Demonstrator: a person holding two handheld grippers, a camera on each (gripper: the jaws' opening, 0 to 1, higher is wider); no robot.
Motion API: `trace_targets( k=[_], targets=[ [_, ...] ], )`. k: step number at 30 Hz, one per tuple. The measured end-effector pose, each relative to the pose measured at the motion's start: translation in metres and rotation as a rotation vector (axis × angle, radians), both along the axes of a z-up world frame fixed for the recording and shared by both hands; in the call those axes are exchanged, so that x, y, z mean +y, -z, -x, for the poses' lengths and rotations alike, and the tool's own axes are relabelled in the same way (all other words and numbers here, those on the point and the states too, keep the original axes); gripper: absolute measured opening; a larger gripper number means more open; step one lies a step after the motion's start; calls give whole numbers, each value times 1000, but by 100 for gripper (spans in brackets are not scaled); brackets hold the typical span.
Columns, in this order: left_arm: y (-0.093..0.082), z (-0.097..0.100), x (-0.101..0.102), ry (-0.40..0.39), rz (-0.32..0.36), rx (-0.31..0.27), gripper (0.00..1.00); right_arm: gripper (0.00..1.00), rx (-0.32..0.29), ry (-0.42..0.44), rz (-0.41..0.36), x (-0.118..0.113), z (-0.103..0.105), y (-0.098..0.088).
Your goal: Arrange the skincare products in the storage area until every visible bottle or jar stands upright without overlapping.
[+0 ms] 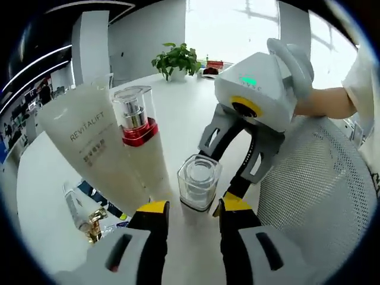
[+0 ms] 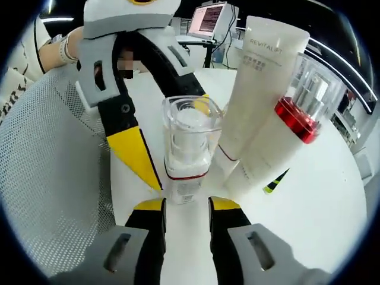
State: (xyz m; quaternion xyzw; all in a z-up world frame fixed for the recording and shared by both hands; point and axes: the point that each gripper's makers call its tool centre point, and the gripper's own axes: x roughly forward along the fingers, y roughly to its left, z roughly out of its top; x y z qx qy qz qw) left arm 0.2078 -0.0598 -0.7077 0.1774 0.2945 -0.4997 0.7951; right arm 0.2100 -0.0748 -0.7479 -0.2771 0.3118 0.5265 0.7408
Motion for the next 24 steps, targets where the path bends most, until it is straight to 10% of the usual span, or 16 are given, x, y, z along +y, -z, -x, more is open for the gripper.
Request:
trace_targets(
  k=[24],
  targets=[
    [22, 0, -1, 6, -49, 93, 12, 16, 83, 82, -17, 2, 8, 0]
  ],
)
